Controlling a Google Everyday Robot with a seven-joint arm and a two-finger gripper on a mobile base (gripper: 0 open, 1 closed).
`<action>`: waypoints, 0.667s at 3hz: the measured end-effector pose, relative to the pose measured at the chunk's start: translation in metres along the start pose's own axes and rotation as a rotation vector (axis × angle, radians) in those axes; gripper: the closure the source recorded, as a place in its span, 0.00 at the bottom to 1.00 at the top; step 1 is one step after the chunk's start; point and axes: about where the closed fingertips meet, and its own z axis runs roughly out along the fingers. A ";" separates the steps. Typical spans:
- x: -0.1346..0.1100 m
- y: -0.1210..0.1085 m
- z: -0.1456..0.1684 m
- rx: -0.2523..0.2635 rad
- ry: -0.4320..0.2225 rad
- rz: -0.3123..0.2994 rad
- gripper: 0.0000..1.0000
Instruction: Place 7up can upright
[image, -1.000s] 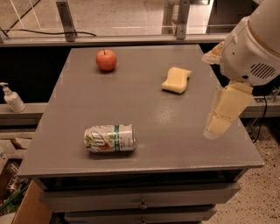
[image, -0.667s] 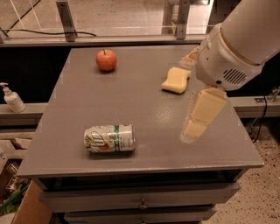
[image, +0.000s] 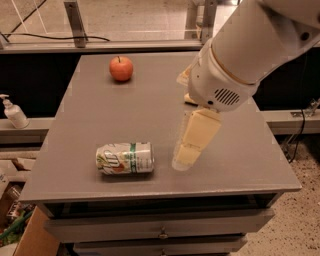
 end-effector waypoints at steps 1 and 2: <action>-0.007 0.006 0.004 0.007 -0.002 -0.038 0.00; -0.026 0.020 0.025 0.003 -0.001 -0.119 0.00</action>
Offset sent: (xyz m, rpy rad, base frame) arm -0.0221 0.0714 -0.0467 -0.0477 -0.0612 0.2027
